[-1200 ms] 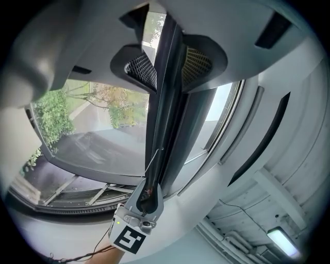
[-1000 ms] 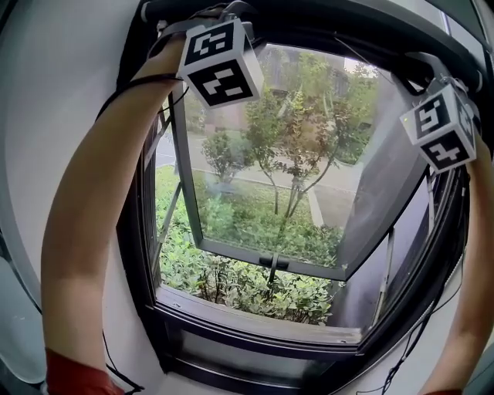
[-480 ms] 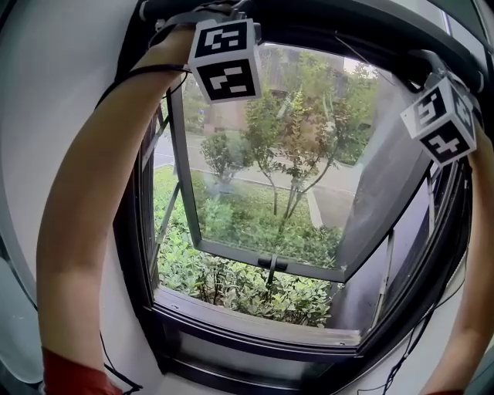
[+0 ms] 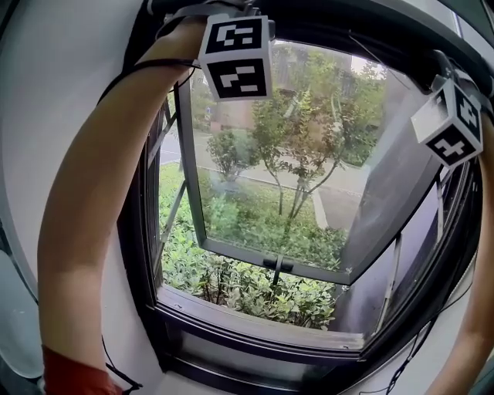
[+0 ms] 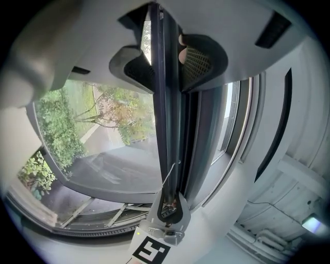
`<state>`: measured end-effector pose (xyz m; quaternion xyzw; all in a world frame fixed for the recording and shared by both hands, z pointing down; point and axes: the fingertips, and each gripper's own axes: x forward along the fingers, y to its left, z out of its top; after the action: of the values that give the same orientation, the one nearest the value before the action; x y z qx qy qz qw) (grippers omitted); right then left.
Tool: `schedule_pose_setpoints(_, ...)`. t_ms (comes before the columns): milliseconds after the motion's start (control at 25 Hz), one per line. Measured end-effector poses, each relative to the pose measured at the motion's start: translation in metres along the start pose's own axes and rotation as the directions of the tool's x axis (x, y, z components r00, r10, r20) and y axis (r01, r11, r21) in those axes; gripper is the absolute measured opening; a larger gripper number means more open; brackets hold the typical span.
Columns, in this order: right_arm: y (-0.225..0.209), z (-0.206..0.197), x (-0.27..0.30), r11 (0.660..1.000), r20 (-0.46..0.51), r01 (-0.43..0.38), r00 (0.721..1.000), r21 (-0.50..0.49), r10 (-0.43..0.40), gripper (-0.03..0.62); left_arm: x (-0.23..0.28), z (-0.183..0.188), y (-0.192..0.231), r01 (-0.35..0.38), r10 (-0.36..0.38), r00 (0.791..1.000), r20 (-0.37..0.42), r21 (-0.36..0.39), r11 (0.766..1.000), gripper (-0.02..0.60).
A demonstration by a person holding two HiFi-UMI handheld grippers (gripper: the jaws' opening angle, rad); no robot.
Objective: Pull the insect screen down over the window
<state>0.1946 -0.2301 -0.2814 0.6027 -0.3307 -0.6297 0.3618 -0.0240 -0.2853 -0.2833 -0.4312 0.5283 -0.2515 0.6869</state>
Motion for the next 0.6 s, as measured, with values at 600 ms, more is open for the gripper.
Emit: schedule_pose_setpoints(600, 0.019, 0.000, -0.010, 0.998, 0.002, -0.051, 0.999, -0.031, 0.051, 0.158, -0.012, 0.000, -0.016, 0.063, -0.063, 0.998, -0.012, -0.017, 0.998, 0.153)
